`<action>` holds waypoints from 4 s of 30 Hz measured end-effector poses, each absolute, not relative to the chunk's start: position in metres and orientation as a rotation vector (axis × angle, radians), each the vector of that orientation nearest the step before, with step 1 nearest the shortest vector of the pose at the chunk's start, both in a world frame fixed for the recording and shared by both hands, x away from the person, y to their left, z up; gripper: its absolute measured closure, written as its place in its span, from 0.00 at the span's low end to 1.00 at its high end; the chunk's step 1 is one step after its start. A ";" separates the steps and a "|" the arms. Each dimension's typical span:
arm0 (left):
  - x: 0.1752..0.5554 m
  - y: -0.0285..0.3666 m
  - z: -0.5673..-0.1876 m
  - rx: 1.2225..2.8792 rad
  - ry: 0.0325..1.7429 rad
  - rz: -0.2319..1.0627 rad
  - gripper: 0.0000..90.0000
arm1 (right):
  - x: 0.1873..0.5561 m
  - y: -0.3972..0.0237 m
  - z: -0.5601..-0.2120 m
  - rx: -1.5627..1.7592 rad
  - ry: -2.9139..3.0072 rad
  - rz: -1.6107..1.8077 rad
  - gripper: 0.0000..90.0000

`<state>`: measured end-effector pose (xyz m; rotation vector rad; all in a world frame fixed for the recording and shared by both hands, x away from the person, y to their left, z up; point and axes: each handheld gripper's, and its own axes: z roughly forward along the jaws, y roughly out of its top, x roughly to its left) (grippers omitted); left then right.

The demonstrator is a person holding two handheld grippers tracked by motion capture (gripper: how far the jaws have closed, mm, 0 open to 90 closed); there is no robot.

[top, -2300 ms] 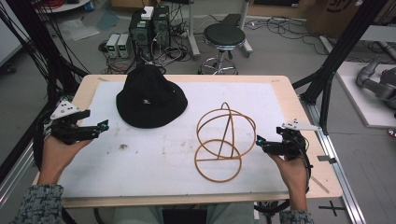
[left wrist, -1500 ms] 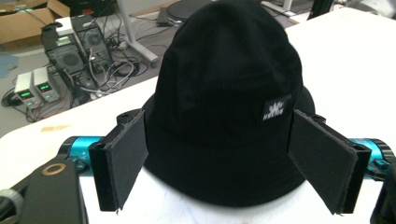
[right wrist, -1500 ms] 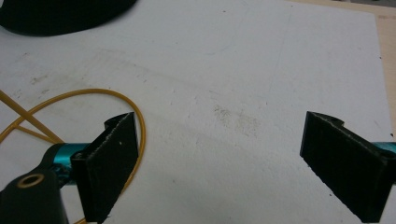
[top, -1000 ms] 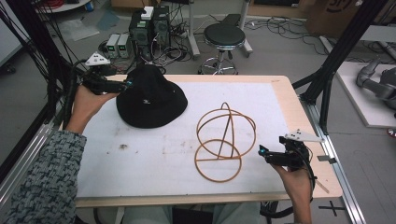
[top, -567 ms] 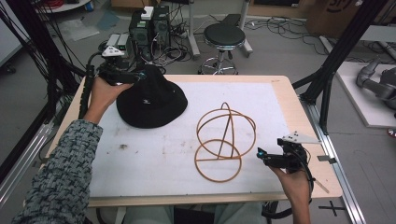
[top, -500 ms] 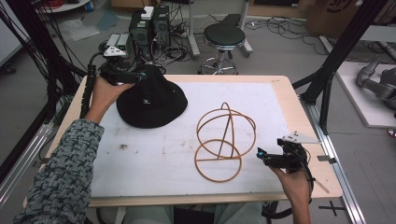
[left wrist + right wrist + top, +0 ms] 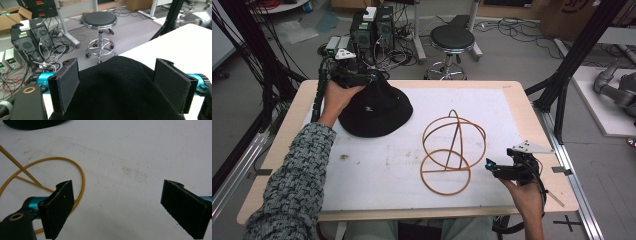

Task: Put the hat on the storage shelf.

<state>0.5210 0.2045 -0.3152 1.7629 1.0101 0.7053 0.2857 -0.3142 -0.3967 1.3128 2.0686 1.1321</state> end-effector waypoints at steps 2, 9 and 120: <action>0.524 0.204 -0.317 1.765 1.015 0.691 0.24 | 0.286 -0.314 -0.397 1.321 2.070 1.131 0.13; 0.530 0.201 -0.325 1.763 1.029 0.650 0.36 | 0.286 -0.314 -0.398 1.314 2.078 1.132 0.13; 0.373 0.115 -0.132 1.625 0.238 0.070 0.98 | 0.310 -0.312 -0.377 1.256 2.044 1.261 0.13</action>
